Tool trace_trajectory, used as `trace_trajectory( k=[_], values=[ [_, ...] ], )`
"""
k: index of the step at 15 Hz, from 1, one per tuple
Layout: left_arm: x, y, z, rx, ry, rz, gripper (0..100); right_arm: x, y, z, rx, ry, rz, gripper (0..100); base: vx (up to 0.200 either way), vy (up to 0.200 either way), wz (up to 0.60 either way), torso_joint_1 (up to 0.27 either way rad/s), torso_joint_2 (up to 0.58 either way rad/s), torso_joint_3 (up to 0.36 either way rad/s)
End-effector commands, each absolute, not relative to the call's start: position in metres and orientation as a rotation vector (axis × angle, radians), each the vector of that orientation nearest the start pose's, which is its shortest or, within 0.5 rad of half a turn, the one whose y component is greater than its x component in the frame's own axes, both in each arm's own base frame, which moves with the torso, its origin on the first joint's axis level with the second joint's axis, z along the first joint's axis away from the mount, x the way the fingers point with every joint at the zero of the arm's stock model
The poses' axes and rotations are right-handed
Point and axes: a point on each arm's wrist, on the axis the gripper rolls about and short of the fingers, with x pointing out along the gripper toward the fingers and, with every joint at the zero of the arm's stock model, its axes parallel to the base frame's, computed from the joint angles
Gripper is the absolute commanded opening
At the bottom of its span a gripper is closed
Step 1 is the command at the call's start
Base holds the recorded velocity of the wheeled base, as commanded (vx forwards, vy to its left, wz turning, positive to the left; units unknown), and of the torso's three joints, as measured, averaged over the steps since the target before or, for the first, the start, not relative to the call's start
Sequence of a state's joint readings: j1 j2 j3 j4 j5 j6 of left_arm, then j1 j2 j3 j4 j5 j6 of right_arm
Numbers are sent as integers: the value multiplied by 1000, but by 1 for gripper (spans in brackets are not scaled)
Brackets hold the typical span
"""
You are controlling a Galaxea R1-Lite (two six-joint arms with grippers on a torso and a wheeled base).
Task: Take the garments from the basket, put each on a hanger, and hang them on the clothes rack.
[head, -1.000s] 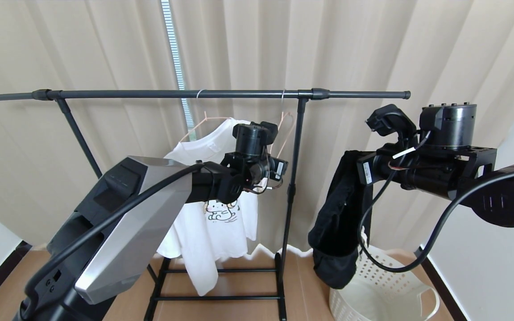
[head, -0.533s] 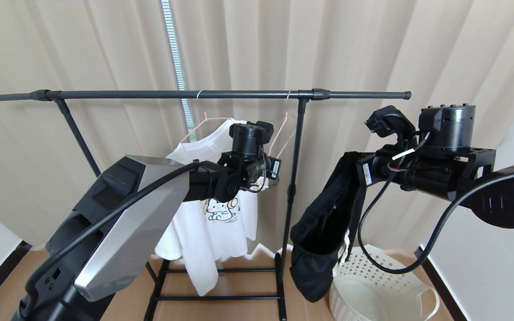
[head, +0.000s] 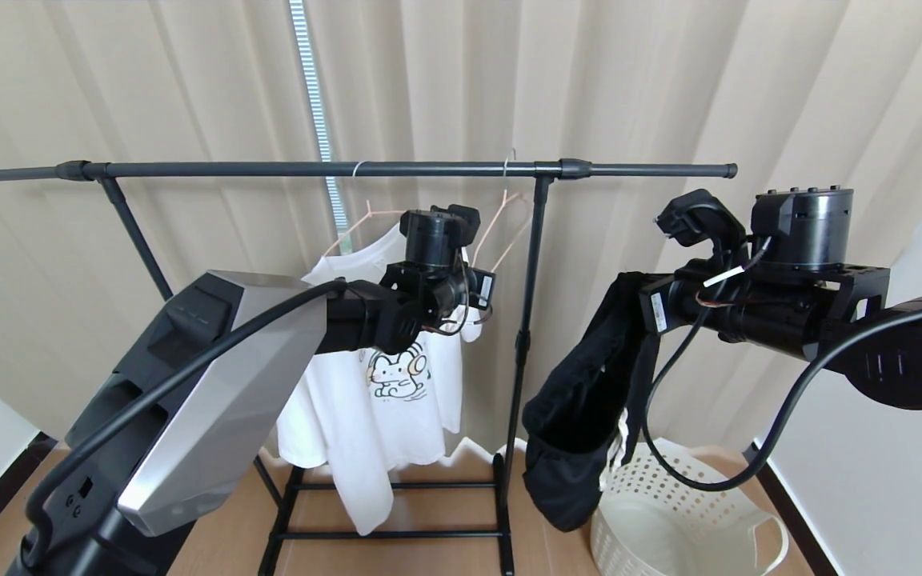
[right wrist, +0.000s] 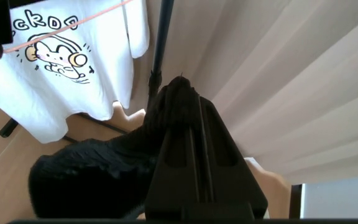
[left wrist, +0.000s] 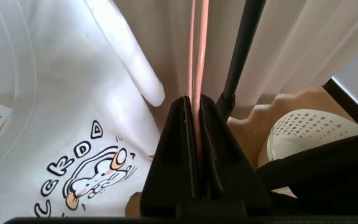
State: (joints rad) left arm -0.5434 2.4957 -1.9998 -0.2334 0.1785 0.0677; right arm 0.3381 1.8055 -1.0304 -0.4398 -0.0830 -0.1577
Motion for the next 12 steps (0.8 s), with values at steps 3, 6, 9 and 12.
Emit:
trace_trajectory(
  k=[3,6,9,12],
  values=[
    [451,-266,154,145,204,-353,0,325,113,190,-226,306,279,0,0,0,0,0,0,0],
    [449,-265,160,142,192,-335,0,325,113,190,-226,306,279,0,0,0,0,0,0,0],
    [449,-265,159,142,194,-333,0,325,113,191,-225,304,279,0,0,0,0,0,0,0],
    [448,-265,163,138,188,-333,0,325,112,192,-224,302,277,0,0,0,0,0,0,0]
  ],
)
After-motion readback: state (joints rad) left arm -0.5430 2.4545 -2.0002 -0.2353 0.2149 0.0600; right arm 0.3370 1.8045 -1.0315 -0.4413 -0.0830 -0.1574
